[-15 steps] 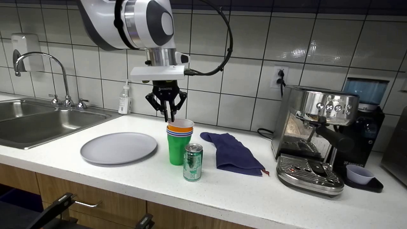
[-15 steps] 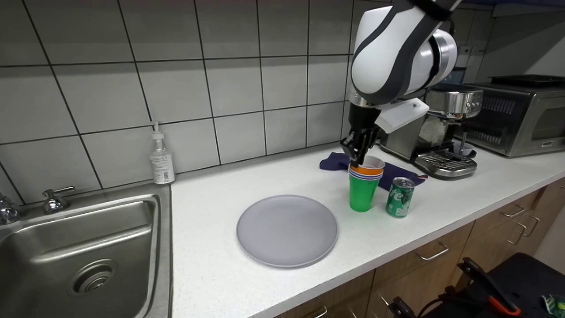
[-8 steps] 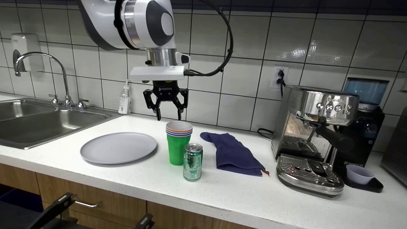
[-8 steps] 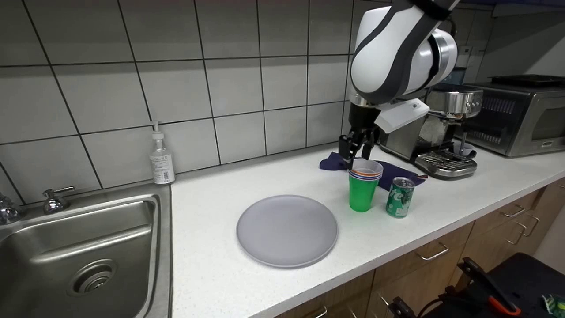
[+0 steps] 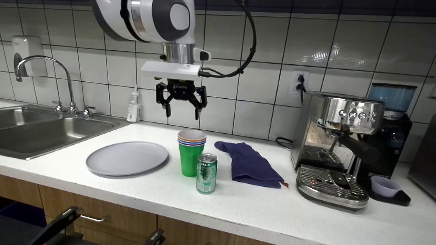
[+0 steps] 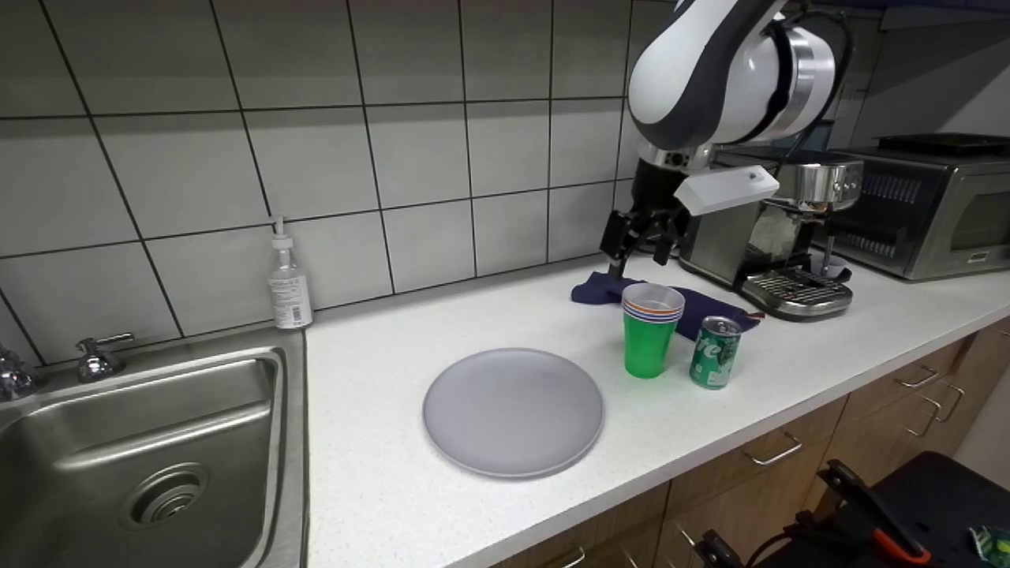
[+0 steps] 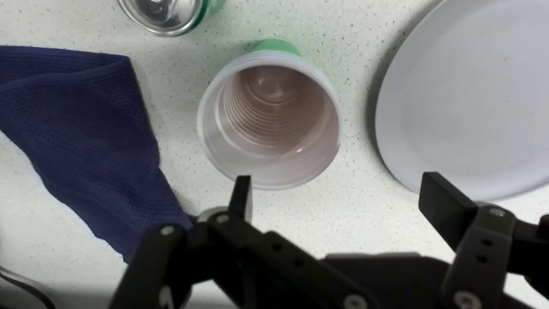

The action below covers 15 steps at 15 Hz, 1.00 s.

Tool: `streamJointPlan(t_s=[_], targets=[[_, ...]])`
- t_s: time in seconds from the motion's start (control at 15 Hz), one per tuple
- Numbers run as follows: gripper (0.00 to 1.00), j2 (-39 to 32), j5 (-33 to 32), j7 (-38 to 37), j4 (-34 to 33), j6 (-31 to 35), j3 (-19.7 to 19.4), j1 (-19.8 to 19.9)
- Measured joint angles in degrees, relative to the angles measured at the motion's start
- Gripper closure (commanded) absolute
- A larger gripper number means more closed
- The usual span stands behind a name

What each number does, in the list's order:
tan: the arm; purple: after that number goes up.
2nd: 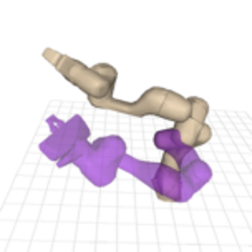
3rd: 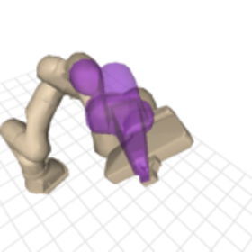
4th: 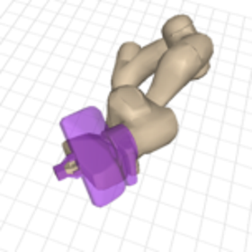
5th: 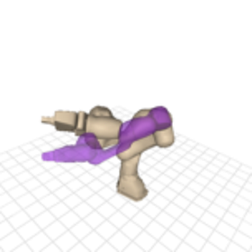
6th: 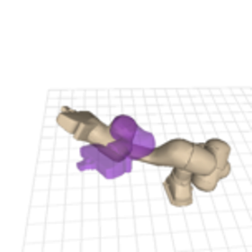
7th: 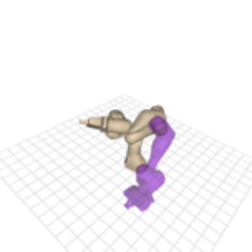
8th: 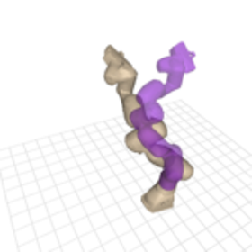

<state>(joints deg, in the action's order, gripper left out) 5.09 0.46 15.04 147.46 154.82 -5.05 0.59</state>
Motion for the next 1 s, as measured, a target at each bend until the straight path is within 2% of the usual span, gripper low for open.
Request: streamJointPlan(t_s=[0.4,0.73,1.0], targets=[[0.00,6.2,5.4,7.1,3.1,-1.0,-2.5,0.0],[0.00,12.6,5.2,11.5,5.8,-6.6,-5.6,0.0],[0.00,17.5,2.4,12.8,7.1,-12.3,-7.4,0.5]])
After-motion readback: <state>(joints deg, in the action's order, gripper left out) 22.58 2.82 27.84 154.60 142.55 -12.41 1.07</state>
